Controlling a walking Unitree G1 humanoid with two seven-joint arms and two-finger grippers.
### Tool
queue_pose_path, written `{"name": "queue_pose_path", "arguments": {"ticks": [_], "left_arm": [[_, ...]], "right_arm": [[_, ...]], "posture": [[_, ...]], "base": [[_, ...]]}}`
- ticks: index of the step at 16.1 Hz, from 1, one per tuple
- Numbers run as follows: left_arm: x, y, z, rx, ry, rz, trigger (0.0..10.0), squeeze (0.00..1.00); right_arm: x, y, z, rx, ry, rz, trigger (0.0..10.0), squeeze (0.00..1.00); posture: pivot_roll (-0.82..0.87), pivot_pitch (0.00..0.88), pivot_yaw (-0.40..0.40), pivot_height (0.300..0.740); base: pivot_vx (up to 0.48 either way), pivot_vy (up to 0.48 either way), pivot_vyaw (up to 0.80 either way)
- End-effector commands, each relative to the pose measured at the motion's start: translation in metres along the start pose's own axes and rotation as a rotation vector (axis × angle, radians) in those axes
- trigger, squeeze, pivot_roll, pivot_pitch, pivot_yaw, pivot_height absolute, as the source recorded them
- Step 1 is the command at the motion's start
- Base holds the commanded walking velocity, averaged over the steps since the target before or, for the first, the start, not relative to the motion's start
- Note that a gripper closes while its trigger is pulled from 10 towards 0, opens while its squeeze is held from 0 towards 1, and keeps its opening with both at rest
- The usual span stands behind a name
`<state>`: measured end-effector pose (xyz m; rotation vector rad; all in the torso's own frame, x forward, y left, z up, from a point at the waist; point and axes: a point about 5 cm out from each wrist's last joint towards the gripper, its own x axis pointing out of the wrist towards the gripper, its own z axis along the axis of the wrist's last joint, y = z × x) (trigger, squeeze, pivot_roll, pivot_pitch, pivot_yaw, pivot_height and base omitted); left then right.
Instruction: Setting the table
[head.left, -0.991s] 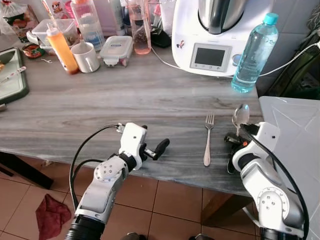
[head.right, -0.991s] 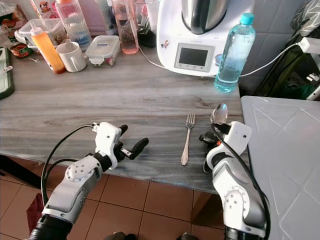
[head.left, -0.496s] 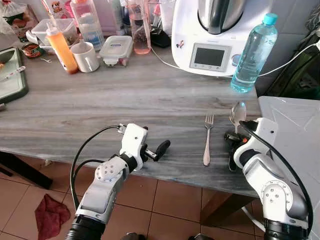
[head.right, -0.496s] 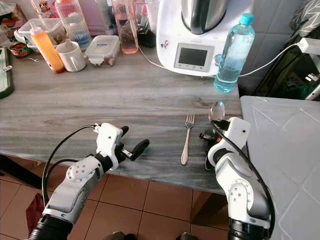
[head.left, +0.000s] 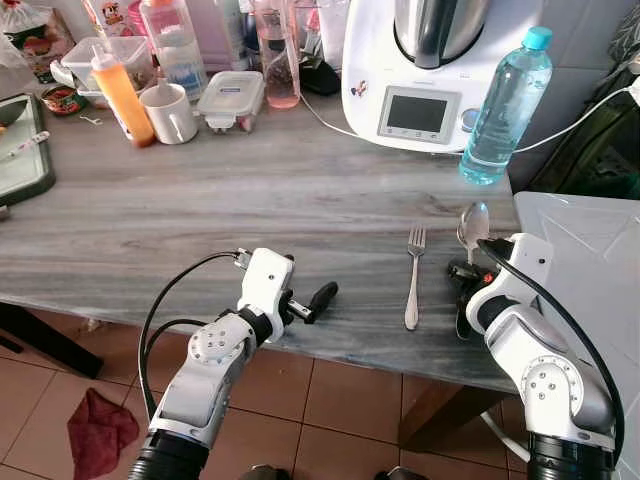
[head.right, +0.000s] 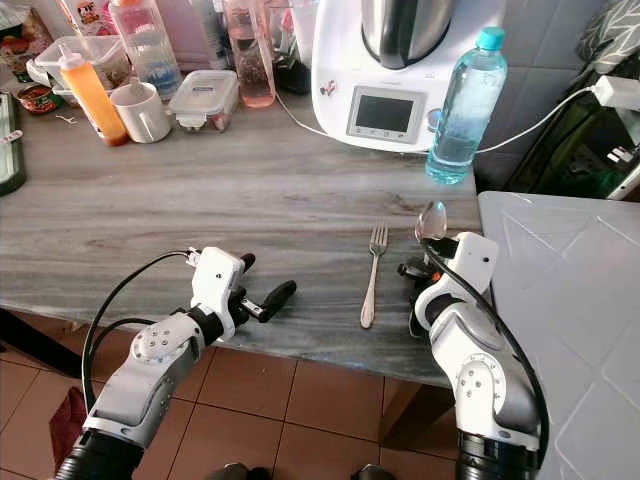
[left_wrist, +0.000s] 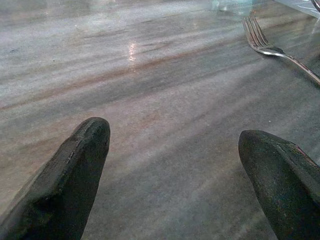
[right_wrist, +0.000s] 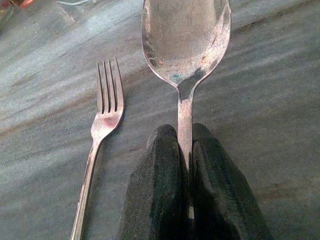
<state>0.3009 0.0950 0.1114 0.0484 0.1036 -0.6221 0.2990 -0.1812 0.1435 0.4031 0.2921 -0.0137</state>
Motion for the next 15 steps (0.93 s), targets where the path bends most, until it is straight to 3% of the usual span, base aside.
{"name": "queue_pose_path", "arguments": {"ticks": [1, 5, 11, 13, 14, 15], "left_arm": [[-0.0013, -0.0020, 0.0016, 0.012, 0.001, -0.011, 10.0, 0.00], [-0.0017, -0.0022, 0.0008, 0.014, 0.005, -0.014, 10.0, 0.00], [-0.0023, -0.0023, -0.0003, 0.020, 0.013, -0.014, 10.0, 0.00], [-0.0025, -0.0026, -0.0004, 0.020, 0.013, -0.014, 10.0, 0.00], [-0.0025, -0.0027, -0.0007, 0.020, 0.015, -0.014, 10.0, 0.00], [-0.0024, -0.0025, -0.0009, 0.020, 0.017, -0.013, 10.0, 0.00]], "right_arm": [[0.0022, -0.0011, -0.0151, 0.010, 0.067, -0.007, 10.0, 0.81], [0.0028, -0.0009, -0.0160, 0.001, 0.072, 0.002, 10.0, 0.93], [0.0033, 0.0003, -0.0178, -0.012, 0.081, 0.012, 10.0, 0.90], [0.0021, -0.0006, -0.0168, -0.035, 0.074, 0.003, 10.0, 0.89], [-0.0015, 0.0028, -0.0128, -0.105, 0.051, 0.013, 10.0, 0.90], [-0.0033, 0.0046, -0.0119, -0.128, 0.042, 0.012, 10.0, 0.96]], "posture": [[0.02, 0.166, 0.040, 0.714], [0.02, 0.165, 0.038, 0.714], [0.03, 0.163, 0.037, 0.714], [0.03, 0.161, 0.037, 0.714], [0.03, 0.161, 0.037, 0.714], [0.03, 0.161, 0.037, 0.714]], "base": [[0.000, 0.000, 0.00], [0.000, 0.000, 0.00], [0.000, 0.000, 0.00], [0.000, 0.000, 0.00], [0.000, 0.000, 0.00], [0.000, 0.000, 0.00]]}}
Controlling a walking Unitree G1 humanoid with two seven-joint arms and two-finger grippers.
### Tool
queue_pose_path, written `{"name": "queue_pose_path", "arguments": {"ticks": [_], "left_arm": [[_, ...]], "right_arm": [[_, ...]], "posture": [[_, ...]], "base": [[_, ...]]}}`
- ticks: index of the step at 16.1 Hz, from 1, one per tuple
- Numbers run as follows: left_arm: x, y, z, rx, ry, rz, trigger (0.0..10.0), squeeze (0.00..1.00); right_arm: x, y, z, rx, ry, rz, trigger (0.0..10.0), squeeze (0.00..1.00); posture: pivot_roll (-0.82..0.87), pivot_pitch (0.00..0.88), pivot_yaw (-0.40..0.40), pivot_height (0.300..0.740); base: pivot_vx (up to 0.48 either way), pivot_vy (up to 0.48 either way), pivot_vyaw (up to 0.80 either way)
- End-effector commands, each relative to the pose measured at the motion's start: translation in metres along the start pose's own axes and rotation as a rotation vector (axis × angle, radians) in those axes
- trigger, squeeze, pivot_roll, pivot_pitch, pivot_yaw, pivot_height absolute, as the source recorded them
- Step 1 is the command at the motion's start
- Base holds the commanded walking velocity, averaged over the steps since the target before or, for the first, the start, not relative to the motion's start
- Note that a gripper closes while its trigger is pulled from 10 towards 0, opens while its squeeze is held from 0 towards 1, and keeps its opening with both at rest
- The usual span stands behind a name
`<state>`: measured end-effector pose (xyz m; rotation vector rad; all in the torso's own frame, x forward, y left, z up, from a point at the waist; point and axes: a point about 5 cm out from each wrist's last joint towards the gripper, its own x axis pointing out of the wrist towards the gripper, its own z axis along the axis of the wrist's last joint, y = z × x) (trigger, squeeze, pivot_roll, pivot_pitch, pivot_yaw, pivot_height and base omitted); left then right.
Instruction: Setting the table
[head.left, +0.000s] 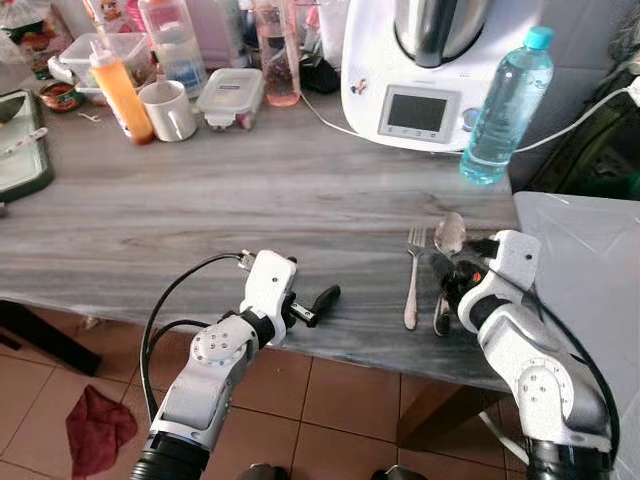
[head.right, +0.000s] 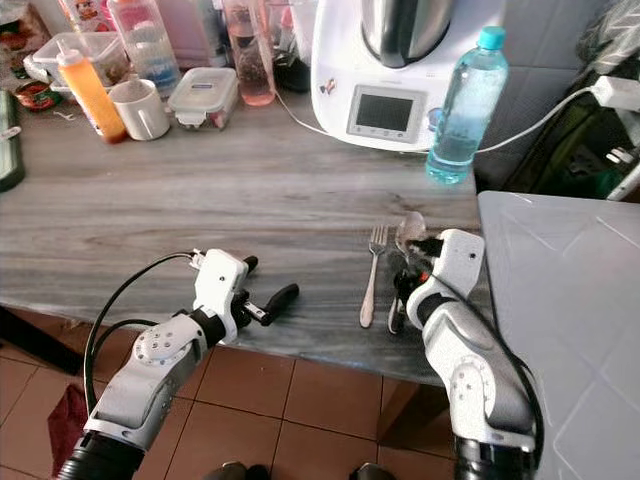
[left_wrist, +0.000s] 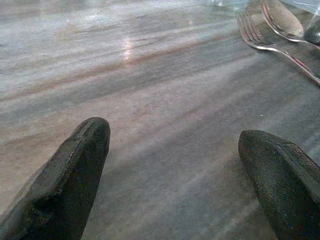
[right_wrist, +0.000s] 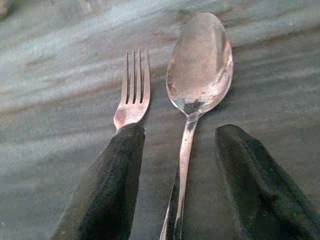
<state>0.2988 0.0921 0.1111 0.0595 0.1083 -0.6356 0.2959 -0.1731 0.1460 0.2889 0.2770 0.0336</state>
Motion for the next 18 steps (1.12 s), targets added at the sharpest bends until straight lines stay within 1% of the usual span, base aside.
{"name": "queue_pose_path", "arguments": {"ticks": [1, 2, 3, 4, 9, 10, 13, 14, 15, 16, 17, 18], "left_arm": [[-0.002, 0.001, -0.001, 0.009, 0.009, 0.001, 10.0, 0.00], [-0.002, 0.001, -0.001, 0.009, 0.009, 0.000, 10.0, 0.00], [-0.002, 0.001, 0.000, 0.009, 0.009, 0.001, 10.0, 0.00], [-0.002, 0.001, 0.000, 0.008, 0.008, 0.001, 10.0, 0.00], [0.000, 0.001, 0.001, 0.007, 0.004, -0.002, 10.0, 0.00], [0.000, 0.001, 0.001, 0.006, 0.004, -0.003, 10.0, 0.00], [0.001, 0.000, 0.002, 0.005, -0.002, -0.006, 10.0, 0.00], [0.001, 0.000, 0.002, 0.006, -0.003, -0.007, 10.0, 0.00], [0.001, 0.000, 0.003, 0.005, -0.004, -0.007, 10.0, 0.00], [0.001, 0.000, 0.003, 0.007, -0.004, -0.007, 10.0, 0.00], [0.001, 0.000, 0.003, 0.008, -0.006, -0.006, 10.0, 0.00], [0.001, 0.000, 0.003, 0.009, -0.007, -0.006, 10.0, 0.00]], "right_arm": [[-0.001, 0.000, -0.010, -0.024, 0.044, -0.012, 10.0, 1.00], [-0.004, 0.002, -0.008, -0.066, 0.031, -0.007, 10.0, 1.00], [-0.004, 0.003, -0.008, -0.078, 0.030, -0.012, 10.0, 1.00], [-0.008, 0.006, -0.006, -0.109, 0.014, -0.024, 10.0, 1.00], [-0.021, 0.007, -0.003, -0.182, -0.041, -0.063, 10.0, 1.00], [-0.023, 0.007, -0.003, -0.185, -0.055, -0.073, 10.0, 1.00], [-0.031, 0.006, 0.005, -0.229, -0.161, -0.092, 10.0, 1.00], [-0.034, 0.007, 0.007, -0.225, -0.193, -0.083, 10.0, 1.00], [-0.036, 0.009, 0.009, -0.196, -0.236, -0.072, 10.0, 1.00], [-0.040, 0.013, 0.011, -0.221, -0.281, -0.055, 10.0, 1.00], [-0.046, 0.019, 0.012, -0.224, -0.337, -0.023, 10.0, 1.00], [-0.051, 0.024, 0.011, -0.236, -0.368, -0.004, 10.0, 1.00]], "posture": [[0.03, 0.161, 0.037, 0.714], [0.03, 0.161, 0.036, 0.714], [0.02, 0.161, 0.037, 0.714], [0.02, 0.160, 0.038, 0.714], [0.02, 0.155, 0.042, 0.714], [0.02, 0.154, 0.043, 0.714], [0.01, 0.152, 0.044, 0.714], [0.01, 0.151, 0.046, 0.714], [0.01, 0.151, 0.046, 0.714], [0.01, 0.150, 0.046, 0.714], [0.02, 0.149, 0.045, 0.714], [0.02, 0.149, 0.045, 0.714]], "base": [[0.000, 0.000, 0.00], [0.000, 0.000, 0.00], [0.000, 0.000, 0.00], [0.000, 0.000, 0.00], [0.000, 0.000, 0.00], [0.000, 0.000, 0.00], [0.000, 0.000, 0.00], [0.000, 0.000, 0.00], [0.000, 0.000, 0.00], [0.000, 0.000, 0.00], [0.000, 0.000, 0.00], [0.000, 0.000, 0.00]]}}
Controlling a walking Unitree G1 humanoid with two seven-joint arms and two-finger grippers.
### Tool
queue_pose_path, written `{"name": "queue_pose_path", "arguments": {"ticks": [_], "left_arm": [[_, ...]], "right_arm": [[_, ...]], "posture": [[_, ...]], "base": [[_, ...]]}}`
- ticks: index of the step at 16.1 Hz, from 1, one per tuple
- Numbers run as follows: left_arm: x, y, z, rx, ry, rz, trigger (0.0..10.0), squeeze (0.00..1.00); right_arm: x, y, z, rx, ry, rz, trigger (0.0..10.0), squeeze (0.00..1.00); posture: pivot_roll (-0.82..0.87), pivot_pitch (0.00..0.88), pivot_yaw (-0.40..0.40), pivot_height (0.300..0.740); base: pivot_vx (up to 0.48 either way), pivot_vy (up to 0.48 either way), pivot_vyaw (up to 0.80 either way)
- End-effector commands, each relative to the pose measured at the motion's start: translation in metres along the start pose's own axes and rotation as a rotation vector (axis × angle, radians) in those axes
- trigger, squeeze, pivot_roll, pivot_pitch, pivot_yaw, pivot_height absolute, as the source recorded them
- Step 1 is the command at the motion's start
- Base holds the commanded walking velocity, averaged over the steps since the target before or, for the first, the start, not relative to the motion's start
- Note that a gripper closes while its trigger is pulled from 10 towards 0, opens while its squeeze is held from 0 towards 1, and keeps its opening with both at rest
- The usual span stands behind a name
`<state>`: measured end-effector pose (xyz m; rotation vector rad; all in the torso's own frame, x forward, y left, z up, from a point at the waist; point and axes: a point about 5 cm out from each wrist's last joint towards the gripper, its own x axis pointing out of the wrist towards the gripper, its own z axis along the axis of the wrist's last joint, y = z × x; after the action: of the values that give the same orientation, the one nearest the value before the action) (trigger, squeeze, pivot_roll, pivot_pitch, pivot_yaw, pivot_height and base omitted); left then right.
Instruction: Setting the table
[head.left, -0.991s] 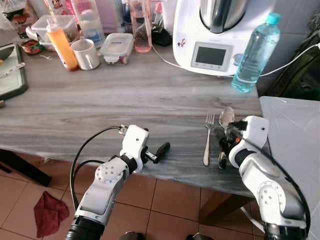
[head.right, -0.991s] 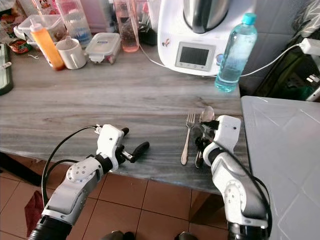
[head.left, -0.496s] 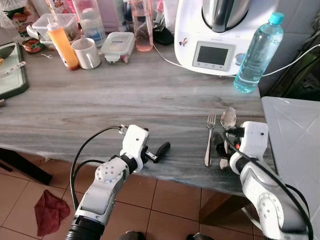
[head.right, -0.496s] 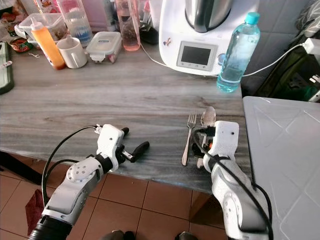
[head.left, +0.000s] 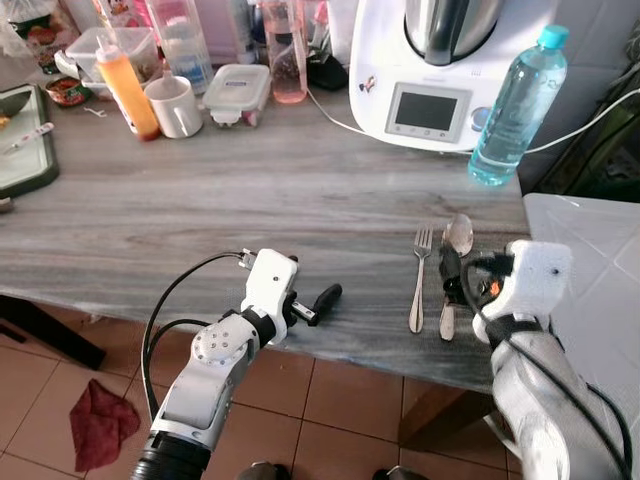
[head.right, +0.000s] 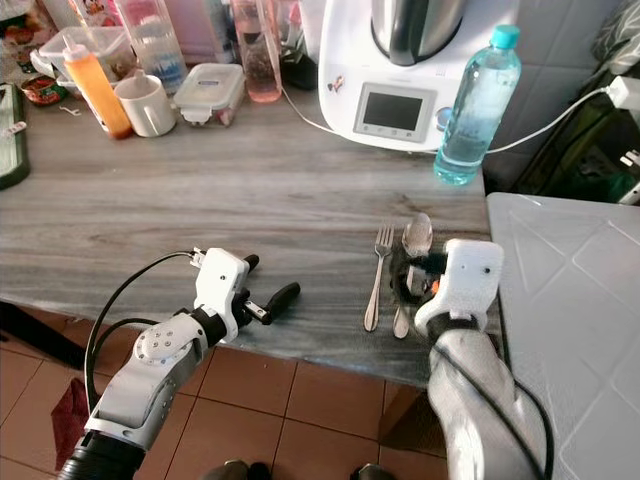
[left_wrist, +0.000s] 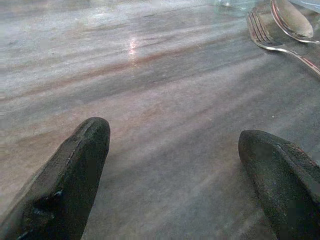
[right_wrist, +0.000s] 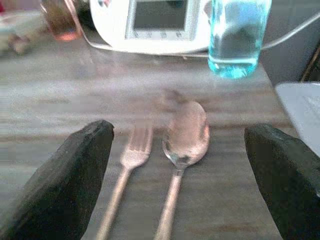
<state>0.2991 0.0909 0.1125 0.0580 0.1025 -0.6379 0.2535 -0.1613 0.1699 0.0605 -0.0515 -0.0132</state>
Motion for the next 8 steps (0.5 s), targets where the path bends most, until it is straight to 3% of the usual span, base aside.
{"name": "queue_pose_path", "arguments": {"ticks": [1, 3, 4, 7, 8], "left_arm": [[0.000, 0.001, 0.001, 0.009, -0.002, -0.004, 10.0, 0.00], [-0.002, 0.003, 0.002, 0.009, -0.019, 0.016, 10.0, 0.00], [-0.004, 0.007, 0.006, 0.003, -0.056, 0.045, 10.0, 0.00], [-0.011, 0.006, 0.007, 0.000, -0.084, 0.053, 10.0, 0.00], [-0.012, 0.007, 0.008, 0.000, -0.100, 0.065, 10.0, 0.00]], "right_arm": [[-0.006, 0.007, 0.006, -0.024, -0.050, 0.037, 10.0, 1.00], [-0.017, 0.013, 0.004, -0.070, -0.083, 0.070, 10.0, 1.00], [-0.025, 0.016, 0.004, -0.157, -0.117, 0.085, 10.0, 1.00], [-0.038, 0.021, -0.003, -0.264, -0.122, 0.133, 10.0, 1.00], [-0.041, 0.020, -0.002, -0.255, -0.129, 0.122, 10.0, 1.00]], "posture": [[0.02, 0.149, 0.045, 0.714], [0.02, 0.147, 0.039, 0.714], [0.02, 0.147, 0.039, 0.714], [0.02, 0.142, 0.033, 0.714], [0.02, 0.138, 0.031, 0.714]], "base": [[0.000, 0.000, 0.00], [0.000, 0.000, 0.00], [0.000, 0.000, 0.00], [0.000, 0.000, 0.00], [0.000, 0.000, 0.00]]}}
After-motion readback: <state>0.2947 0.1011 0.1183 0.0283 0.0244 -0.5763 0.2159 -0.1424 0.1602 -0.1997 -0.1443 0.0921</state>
